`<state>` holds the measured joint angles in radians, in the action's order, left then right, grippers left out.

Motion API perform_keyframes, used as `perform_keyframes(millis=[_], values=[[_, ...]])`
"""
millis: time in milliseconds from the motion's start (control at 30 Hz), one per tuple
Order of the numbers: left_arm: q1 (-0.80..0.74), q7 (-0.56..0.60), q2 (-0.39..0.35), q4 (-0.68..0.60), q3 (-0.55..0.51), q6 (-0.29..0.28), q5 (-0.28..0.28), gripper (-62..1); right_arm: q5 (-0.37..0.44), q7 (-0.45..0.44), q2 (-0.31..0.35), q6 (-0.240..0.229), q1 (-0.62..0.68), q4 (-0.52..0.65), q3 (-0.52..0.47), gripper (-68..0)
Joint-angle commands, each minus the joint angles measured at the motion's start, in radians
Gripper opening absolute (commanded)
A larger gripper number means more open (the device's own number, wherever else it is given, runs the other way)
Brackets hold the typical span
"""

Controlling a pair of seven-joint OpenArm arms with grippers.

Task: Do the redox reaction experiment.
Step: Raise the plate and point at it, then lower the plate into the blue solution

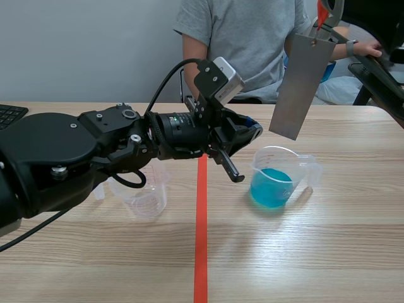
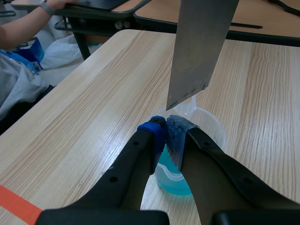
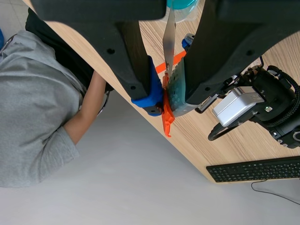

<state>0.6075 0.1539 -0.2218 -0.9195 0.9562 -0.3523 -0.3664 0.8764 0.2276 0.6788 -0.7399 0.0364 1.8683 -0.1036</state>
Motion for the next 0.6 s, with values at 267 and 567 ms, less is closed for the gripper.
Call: perform_keyframes(millis=[267,567], values=[[0.016,0.015,-0.012,-0.021,-0.001,-0.003,-0.016,-56.2,0.015,-0.012,0.013,-0.006,-0.014,0.011,-0.015,-66.0],[-0.085,0.129,-0.254,-0.189,-0.035,-0.002,-0.072,-56.2,0.014,-0.011,0.013,-0.006,-0.014,0.011,-0.015,-66.0]])
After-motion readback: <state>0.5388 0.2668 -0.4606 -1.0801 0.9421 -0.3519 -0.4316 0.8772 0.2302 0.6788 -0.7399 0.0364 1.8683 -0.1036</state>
